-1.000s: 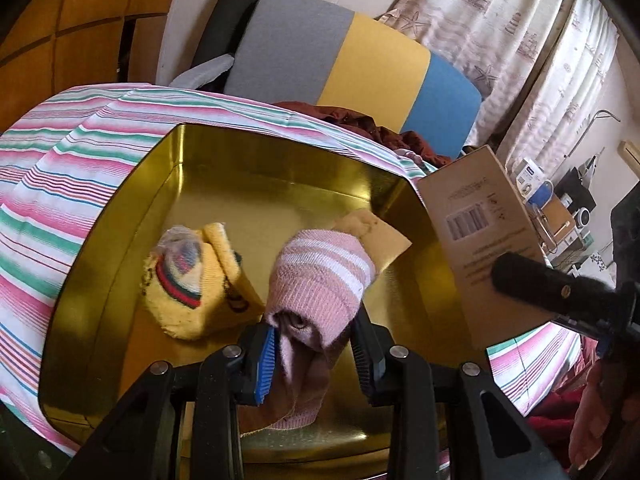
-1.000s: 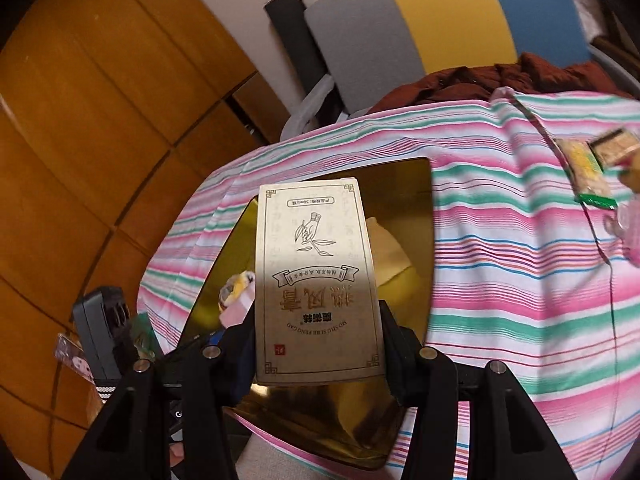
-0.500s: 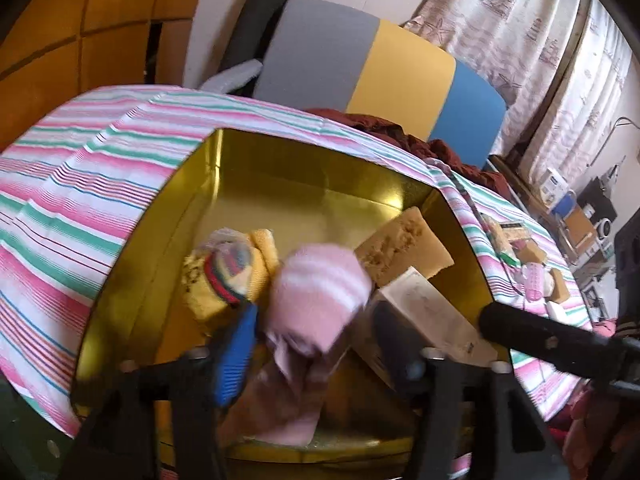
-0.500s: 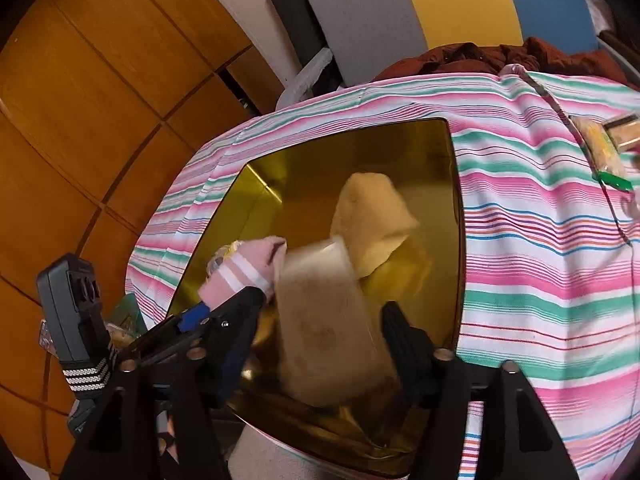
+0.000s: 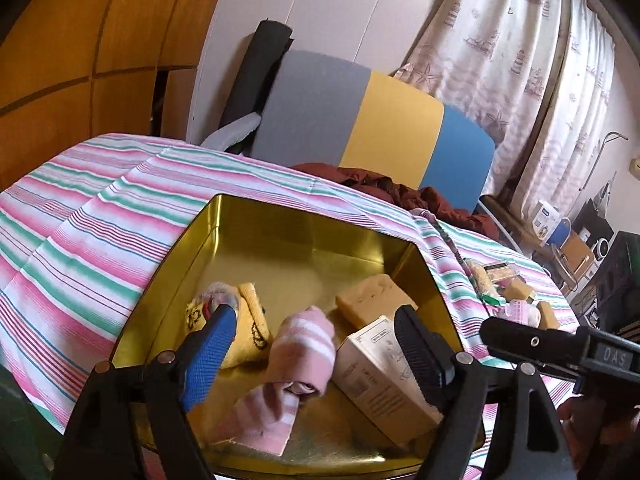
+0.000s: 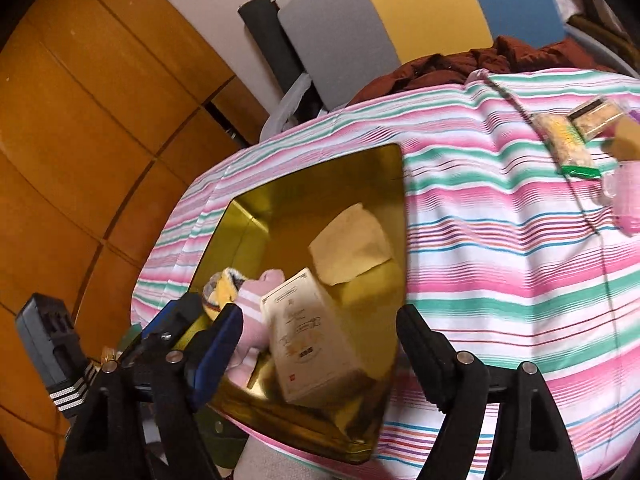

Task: Organize objects
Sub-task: 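Lower the sock and the box into the gold tray and open both tools, then grasp the pink hair roller with the left tool while the right tool grasps the white sponge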

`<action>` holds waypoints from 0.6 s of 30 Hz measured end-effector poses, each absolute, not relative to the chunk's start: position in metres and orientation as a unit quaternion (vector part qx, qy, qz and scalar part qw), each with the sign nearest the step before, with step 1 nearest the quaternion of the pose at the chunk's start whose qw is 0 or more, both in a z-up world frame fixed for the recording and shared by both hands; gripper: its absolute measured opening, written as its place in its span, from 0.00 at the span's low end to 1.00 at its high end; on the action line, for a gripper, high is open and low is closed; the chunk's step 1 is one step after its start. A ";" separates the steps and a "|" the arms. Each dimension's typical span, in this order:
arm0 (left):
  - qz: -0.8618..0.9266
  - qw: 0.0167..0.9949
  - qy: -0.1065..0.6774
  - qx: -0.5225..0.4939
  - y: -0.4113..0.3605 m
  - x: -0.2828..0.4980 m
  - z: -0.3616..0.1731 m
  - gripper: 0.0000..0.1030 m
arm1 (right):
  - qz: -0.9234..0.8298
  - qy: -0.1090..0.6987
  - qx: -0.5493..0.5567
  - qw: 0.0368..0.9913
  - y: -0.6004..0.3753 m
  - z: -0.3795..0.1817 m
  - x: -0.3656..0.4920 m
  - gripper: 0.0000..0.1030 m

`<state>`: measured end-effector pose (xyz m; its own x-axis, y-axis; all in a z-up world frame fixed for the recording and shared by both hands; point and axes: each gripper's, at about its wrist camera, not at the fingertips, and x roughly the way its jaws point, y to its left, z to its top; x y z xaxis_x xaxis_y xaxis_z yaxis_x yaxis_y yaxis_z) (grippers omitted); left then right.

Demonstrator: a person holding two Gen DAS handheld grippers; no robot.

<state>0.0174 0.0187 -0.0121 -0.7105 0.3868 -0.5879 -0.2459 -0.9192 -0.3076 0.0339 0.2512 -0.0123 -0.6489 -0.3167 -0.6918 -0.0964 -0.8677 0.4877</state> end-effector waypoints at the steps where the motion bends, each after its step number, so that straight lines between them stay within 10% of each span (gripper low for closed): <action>1: 0.919 0.173 -0.102 -0.339 0.020 0.018 -0.012 0.80 | -0.875 -0.250 0.410 0.057 0.255 -0.011 0.036 0.78; 18: 0.893 0.284 -0.046 -0.348 0.098 0.045 -0.015 0.80 | -0.884 -0.254 0.385 -0.077 0.380 -0.004 0.083 0.89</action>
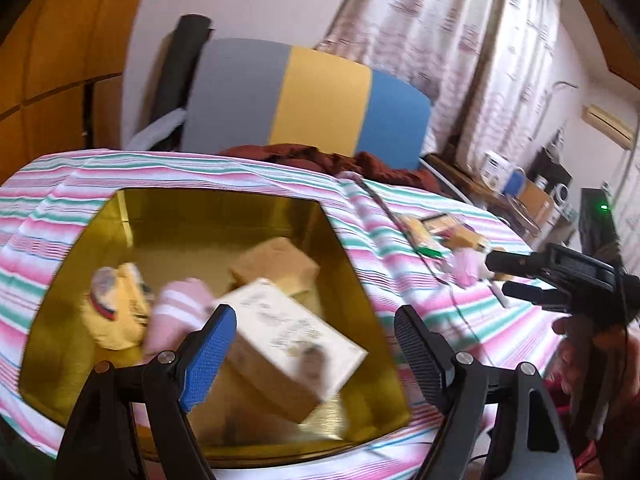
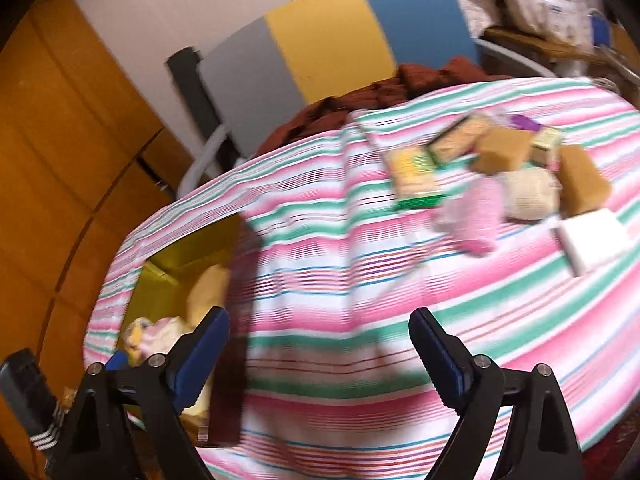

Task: Organize objects
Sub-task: 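Grasp the pink hair roller with the left tool while the right tool grasps the white sponge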

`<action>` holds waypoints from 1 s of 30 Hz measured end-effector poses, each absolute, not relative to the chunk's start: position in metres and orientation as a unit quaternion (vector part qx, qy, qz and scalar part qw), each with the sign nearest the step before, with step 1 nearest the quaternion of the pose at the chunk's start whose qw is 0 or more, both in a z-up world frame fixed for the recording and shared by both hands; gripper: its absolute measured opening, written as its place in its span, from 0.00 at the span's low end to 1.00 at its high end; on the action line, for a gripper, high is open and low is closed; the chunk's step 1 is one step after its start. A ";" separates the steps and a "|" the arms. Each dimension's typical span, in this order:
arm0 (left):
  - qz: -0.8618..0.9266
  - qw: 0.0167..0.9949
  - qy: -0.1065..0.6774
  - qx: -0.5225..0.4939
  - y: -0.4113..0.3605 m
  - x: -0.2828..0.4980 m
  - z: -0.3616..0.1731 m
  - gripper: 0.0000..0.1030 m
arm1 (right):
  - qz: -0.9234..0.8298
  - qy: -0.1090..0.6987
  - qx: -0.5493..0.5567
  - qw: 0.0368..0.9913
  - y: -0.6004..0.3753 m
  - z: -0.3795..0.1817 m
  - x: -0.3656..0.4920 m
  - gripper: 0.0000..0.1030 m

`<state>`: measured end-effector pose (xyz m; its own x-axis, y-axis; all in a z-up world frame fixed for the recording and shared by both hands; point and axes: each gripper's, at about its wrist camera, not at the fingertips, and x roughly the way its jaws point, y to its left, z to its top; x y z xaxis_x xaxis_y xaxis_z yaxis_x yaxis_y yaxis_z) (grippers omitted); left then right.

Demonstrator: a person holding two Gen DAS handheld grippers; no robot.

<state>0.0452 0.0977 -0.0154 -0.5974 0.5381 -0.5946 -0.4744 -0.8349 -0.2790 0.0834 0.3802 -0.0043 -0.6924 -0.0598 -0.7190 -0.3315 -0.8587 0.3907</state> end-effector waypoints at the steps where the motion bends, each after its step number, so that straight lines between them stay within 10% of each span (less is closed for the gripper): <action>1: 0.889 0.291 -0.044 -0.350 0.103 0.046 -0.016 0.80 | 0.882 0.254 -0.386 0.090 0.392 -0.006 0.087 0.89; 30: 0.832 0.400 0.040 -0.382 0.265 0.048 -0.011 0.80 | 0.757 0.384 -0.435 0.302 0.625 -0.075 0.104 1.00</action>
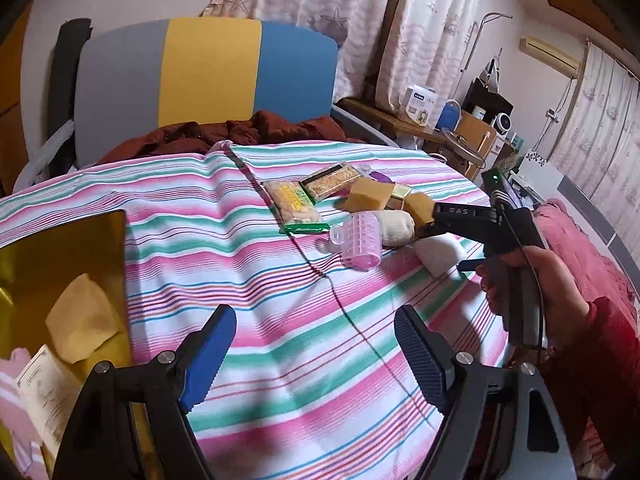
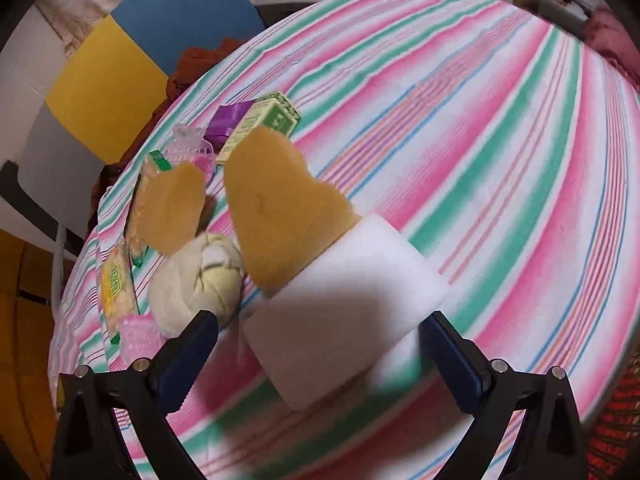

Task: Organize objects
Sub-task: 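Grasp the pink hair roller with the left tool while the right tool grasps the white sponge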

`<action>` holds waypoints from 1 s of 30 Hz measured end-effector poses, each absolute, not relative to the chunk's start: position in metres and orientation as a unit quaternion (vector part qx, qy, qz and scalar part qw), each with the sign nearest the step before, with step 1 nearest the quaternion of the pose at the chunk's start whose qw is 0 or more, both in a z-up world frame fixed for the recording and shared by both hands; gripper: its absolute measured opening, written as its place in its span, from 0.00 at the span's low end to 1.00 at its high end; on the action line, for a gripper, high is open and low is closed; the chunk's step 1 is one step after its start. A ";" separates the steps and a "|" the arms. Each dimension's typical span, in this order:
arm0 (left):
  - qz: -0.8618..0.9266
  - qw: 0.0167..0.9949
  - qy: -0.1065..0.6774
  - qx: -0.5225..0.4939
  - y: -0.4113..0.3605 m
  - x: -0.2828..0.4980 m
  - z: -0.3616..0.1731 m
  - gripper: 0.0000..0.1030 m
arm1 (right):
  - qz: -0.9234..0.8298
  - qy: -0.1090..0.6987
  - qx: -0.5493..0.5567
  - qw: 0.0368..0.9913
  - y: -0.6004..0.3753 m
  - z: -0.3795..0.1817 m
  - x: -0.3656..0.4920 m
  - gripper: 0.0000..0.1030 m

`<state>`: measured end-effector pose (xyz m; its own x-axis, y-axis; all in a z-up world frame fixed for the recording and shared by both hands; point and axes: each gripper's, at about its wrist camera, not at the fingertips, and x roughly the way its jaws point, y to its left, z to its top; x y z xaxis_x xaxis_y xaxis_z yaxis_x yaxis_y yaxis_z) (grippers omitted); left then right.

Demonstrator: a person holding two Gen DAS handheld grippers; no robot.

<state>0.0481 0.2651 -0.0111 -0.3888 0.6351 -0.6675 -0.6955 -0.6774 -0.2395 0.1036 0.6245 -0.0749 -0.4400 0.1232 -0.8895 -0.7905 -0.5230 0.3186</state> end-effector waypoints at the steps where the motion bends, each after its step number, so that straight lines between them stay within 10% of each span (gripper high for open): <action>1: 0.832 0.399 0.041 -0.383 0.270 0.046 -0.012 0.80 | 0.757 0.375 -0.439 0.305 0.624 -0.075 0.099 1.00; 13: 0.807 0.413 0.047 -0.420 0.338 0.017 -0.034 0.80 | 0.766 0.319 -0.459 0.316 0.619 -0.069 0.099 0.77; 30: 0.786 0.422 0.090 -0.443 0.417 -0.009 -0.058 0.80 | 0.760 0.401 -0.396 0.323 0.640 -0.054 0.138 0.76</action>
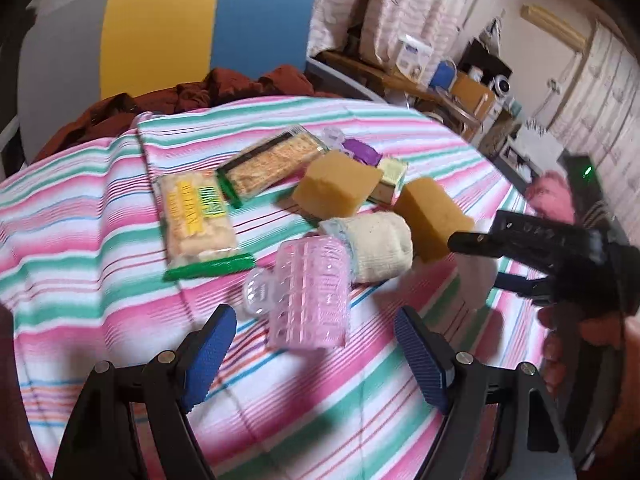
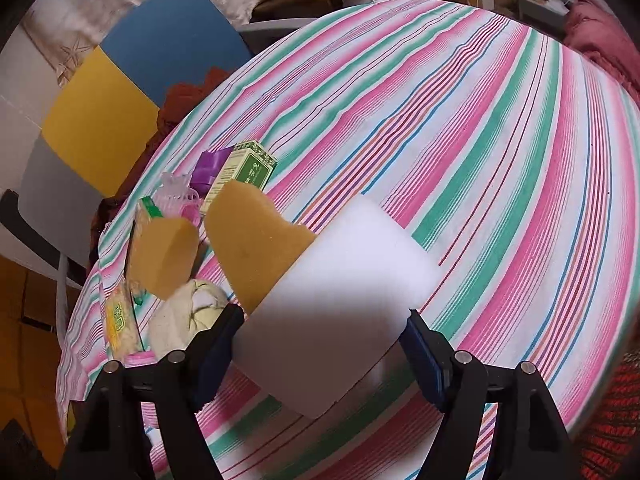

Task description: Organize objects

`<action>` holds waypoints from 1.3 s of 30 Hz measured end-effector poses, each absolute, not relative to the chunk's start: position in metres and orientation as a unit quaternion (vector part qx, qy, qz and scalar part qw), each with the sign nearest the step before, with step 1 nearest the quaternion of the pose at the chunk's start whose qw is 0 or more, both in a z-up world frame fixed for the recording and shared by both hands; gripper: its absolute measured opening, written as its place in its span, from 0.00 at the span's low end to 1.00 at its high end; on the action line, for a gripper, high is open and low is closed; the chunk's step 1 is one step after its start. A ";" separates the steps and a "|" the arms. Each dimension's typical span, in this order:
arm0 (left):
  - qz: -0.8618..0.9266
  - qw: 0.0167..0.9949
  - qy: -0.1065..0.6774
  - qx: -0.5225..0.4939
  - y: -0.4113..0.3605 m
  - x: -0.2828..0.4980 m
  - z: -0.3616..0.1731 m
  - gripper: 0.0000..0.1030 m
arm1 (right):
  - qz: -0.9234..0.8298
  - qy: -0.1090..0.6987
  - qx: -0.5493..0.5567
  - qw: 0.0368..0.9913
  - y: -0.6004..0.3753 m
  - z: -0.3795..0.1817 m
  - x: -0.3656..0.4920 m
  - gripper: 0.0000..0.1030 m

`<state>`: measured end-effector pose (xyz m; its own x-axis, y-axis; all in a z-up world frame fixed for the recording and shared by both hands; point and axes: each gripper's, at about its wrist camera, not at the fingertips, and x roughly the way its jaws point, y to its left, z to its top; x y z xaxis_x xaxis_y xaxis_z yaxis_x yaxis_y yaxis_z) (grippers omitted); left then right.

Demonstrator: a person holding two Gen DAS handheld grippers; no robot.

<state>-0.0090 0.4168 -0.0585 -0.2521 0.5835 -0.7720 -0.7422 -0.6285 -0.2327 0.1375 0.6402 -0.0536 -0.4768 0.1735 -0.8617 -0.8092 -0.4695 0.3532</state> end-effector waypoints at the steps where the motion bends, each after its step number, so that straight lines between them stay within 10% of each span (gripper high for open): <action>1: 0.787 0.419 0.097 -0.443 0.420 -0.010 -0.060 0.80 | 0.761 0.400 -0.395 0.322 0.639 -0.052 0.138 0.76; 10: 0.793 0.411 0.148 -0.425 0.435 -0.016 -0.085 0.62 | 0.804 0.416 -0.337 0.258 0.631 -0.031 0.135 0.76; 39: 0.806 0.438 0.057 -0.393 0.340 0.037 -0.073 0.61 | 0.862 0.322 -0.319 0.229 0.605 -0.013 0.103 0.76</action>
<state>0.0371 0.3400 -0.0725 -0.3071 0.6619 -0.6838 -0.7509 -0.6100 -0.2532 0.1031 0.6046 -0.0133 -0.6919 0.1891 -0.6968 -0.5994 -0.6885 0.4083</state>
